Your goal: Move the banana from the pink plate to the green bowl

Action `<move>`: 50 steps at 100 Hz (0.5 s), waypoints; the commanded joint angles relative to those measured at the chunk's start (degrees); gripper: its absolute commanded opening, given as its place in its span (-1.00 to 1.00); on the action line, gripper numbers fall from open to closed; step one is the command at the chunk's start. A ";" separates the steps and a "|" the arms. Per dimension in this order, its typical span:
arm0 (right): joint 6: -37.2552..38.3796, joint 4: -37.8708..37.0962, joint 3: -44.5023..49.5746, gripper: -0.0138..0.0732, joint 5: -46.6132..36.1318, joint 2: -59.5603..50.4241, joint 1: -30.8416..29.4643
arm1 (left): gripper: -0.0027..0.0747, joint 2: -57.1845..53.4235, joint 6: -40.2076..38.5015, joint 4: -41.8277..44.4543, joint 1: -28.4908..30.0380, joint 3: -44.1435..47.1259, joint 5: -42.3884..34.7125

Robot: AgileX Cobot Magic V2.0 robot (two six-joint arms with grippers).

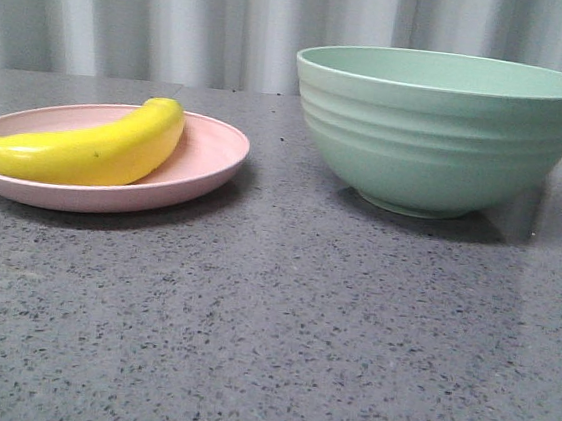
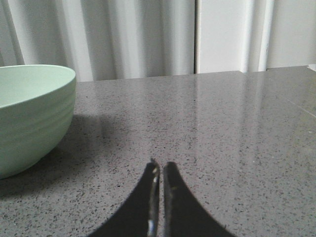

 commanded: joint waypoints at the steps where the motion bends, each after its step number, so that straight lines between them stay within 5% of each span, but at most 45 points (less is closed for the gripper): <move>1: -0.35 -0.20 1.51 -0.85 -3.99 -0.80 -0.40 | -0.98 -1.85 -0.49 -0.63 -0.44 1.46 -5.51; 20: -0.35 2.09 1.07 -0.85 -4.31 -0.80 -0.40 | -0.98 -1.85 -0.49 -5.78 -0.44 -0.05 -10.16; 50: -0.35 6.50 -9.35 -0.85 7.88 3.68 -0.40 | -0.98 1.01 -0.49 -5.56 -0.44 -9.21 -2.62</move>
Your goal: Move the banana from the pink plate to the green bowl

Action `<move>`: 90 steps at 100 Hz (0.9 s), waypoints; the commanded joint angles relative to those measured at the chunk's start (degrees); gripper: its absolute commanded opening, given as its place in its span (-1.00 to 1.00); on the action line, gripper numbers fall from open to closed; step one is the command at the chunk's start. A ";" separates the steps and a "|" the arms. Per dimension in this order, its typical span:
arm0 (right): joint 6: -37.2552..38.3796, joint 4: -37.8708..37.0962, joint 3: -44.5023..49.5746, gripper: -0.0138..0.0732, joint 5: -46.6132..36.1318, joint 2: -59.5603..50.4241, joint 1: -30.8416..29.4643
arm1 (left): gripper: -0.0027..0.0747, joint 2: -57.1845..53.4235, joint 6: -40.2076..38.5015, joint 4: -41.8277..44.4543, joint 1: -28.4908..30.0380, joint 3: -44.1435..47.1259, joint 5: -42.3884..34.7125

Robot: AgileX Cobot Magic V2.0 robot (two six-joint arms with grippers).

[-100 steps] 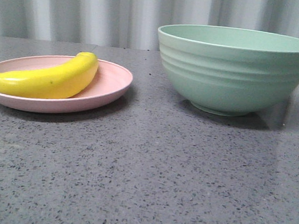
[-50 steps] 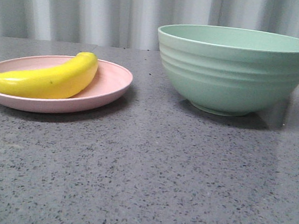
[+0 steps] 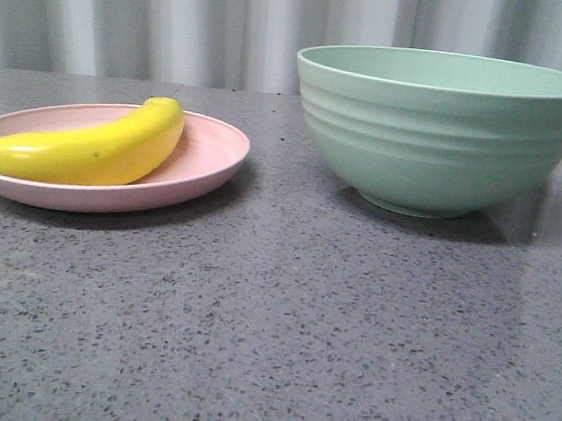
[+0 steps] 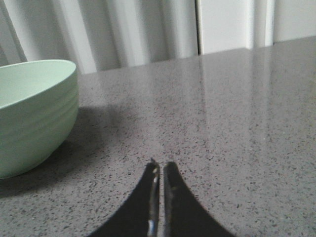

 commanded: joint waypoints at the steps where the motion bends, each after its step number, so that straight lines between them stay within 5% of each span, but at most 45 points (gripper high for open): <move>1: -0.35 0.50 -6.18 -0.85 0.51 3.23 -0.40 | -0.98 1.30 -0.49 -0.46 -0.44 -4.69 -3.55; 38: -0.35 0.50 -22.90 -0.85 11.75 19.97 -0.40 | -0.98 15.02 -0.49 4.18 -0.44 -15.60 -3.18; 58: -0.35 0.57 -24.88 -0.85 10.96 24.84 -0.40 | -0.93 22.04 -0.49 6.64 -0.44 -16.51 -9.66; 65: -0.35 0.57 -24.88 -0.85 11.08 25.05 -0.40 | -0.68 23.35 -0.49 6.64 -0.44 -16.51 -11.43; 80: -0.35 0.57 -24.88 -0.85 11.58 25.05 -0.40 | 0.22 25.50 -0.49 6.64 -0.44 -16.51 -15.28; 90: -0.35 0.57 -24.88 -0.85 11.86 25.05 -0.40 | 0.32 27.35 -0.49 5.69 -0.44 -16.51 -17.46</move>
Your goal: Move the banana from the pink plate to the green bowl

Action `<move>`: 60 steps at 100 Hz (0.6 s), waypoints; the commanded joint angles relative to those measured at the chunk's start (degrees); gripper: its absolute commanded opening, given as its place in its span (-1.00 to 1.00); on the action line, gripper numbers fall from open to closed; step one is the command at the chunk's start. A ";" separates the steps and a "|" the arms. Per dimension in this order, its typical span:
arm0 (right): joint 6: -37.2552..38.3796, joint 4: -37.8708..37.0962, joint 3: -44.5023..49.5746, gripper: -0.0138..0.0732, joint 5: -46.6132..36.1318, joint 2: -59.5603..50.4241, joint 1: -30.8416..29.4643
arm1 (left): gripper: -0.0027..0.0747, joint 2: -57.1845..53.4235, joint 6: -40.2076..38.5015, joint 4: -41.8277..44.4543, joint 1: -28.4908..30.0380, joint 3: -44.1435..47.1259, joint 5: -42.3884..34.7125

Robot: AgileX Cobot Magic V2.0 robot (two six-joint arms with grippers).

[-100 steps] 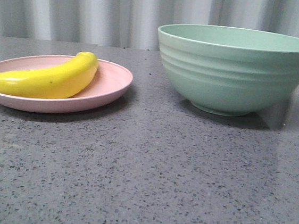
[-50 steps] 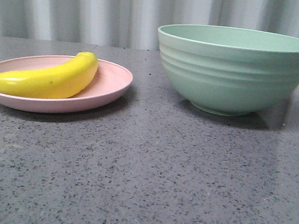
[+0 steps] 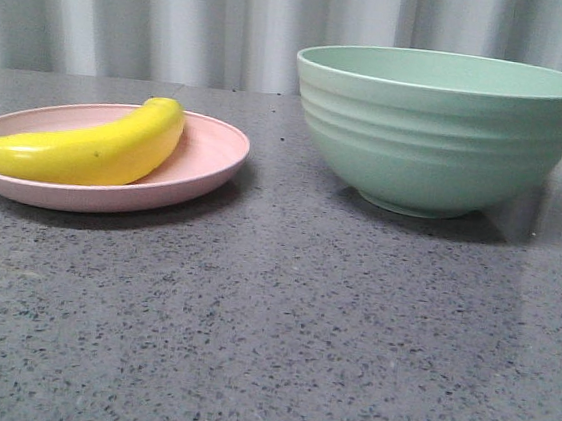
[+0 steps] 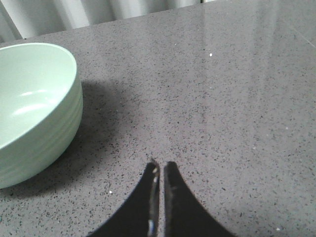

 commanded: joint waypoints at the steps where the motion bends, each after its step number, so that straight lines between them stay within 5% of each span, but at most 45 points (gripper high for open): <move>1: -0.35 0.11 -2.02 -0.85 -3.40 0.78 -0.40 | 0.31 2.22 -0.49 -0.58 -0.44 -2.19 -6.76; 26: -0.35 0.11 -2.02 -0.85 -3.31 0.78 -0.40 | 0.23 8.96 -0.49 -0.58 -1.94 -7.14 -3.53; 60: -0.35 0.11 -2.02 -0.85 -3.50 0.78 -0.40 | 0.02 22.69 -0.49 -0.58 -15.90 -19.48 9.73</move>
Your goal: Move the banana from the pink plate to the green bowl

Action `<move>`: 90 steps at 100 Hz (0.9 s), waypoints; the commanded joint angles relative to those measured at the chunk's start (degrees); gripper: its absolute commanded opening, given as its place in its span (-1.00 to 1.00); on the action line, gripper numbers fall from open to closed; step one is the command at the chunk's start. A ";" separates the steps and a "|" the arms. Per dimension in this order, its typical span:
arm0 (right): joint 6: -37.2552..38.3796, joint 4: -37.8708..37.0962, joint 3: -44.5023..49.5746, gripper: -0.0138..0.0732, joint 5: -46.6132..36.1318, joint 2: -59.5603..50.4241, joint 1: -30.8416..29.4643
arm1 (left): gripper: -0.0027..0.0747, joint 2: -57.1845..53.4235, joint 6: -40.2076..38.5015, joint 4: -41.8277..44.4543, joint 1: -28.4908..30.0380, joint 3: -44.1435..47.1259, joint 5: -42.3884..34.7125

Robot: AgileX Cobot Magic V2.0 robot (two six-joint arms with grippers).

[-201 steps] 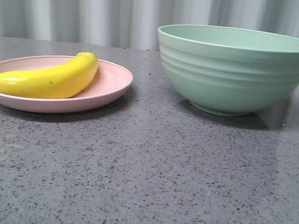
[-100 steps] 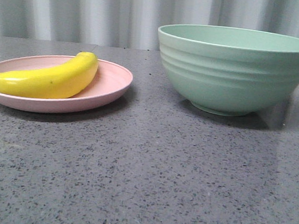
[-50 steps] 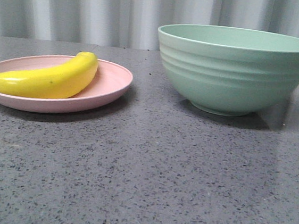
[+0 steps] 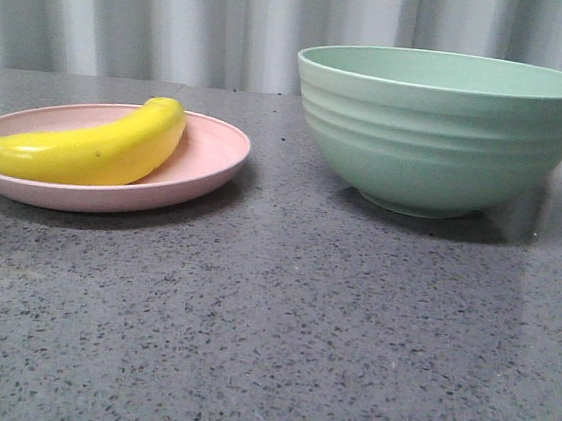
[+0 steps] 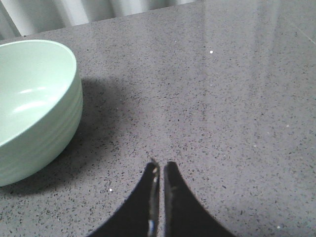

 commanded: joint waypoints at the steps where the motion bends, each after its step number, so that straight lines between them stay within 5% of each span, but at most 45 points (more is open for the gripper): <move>1: -0.35 0.11 -2.02 -0.85 -3.84 0.78 -0.40 | 0.02 3.62 -0.49 -0.47 -3.55 -5.21 1.01; 41: -0.35 0.11 -2.02 -0.85 -3.84 0.78 -0.40 | 0.03 20.56 2.34 -3.53 -15.65 -19.24 20.08; 90: -0.35 0.25 -2.02 -0.85 -3.84 0.78 0.89 | 0.21 35.92 6.71 -11.00 -16.67 -26.56 25.73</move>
